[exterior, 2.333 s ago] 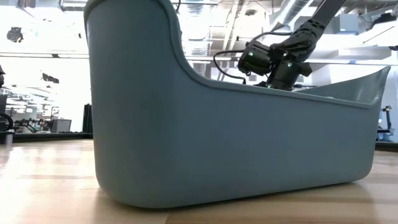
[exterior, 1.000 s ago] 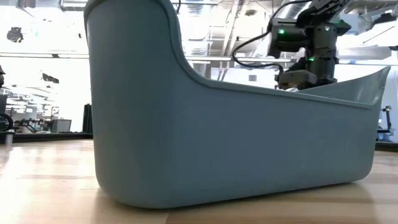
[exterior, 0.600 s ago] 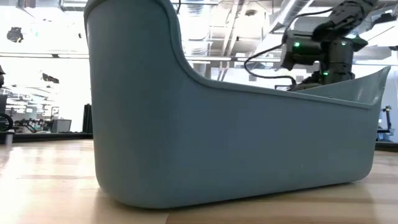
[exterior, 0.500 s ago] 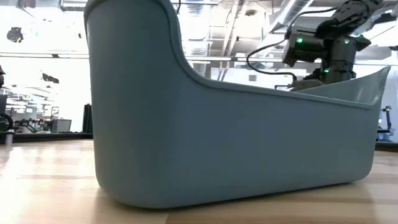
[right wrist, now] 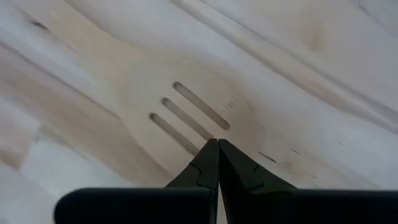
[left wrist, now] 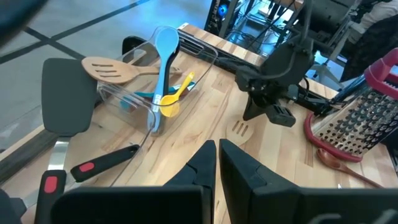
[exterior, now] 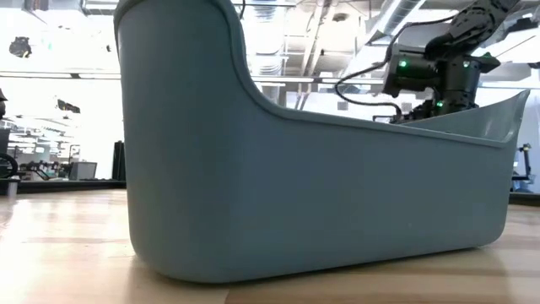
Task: Pick & Place Kitchen Items
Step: Put the wooden slotted spatula into the top right transparent bin
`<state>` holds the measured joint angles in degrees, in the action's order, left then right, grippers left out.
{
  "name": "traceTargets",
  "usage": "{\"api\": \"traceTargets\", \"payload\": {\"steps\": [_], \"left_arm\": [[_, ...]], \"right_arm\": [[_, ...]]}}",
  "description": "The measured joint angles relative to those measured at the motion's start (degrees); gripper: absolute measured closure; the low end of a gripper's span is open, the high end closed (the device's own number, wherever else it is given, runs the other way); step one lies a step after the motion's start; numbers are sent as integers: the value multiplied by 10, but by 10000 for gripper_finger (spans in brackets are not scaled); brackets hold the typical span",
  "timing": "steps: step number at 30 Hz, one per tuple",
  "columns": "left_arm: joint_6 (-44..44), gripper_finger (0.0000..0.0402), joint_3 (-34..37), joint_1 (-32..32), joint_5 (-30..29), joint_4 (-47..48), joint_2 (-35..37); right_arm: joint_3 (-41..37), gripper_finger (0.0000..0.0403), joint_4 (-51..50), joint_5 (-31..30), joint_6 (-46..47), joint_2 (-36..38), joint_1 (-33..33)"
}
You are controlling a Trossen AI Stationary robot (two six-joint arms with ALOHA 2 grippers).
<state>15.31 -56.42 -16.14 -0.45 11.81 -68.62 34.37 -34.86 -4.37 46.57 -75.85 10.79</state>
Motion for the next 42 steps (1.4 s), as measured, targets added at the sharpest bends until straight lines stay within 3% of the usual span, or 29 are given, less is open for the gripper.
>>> {"api": "traceTargets", "payload": {"steps": [11,22,30,36,42], "left_arm": [[0,395,0,0,0,1,0],[-1,395,0,4,30,6,-7],[-78,400,-57,13,35,-1,-7],[-144,400,-115,32,35,10,-63],[-226,400,-201,56,37,97,-179]], "right_arm": [[3,403,8,0,-20,-56,-3],[1,403,23,2,-21,-57,-2],[1,403,29,17,-21,-57,-2],[0,403,49,31,-21,-58,-2],[0,403,55,33,-20,-58,0]]}}
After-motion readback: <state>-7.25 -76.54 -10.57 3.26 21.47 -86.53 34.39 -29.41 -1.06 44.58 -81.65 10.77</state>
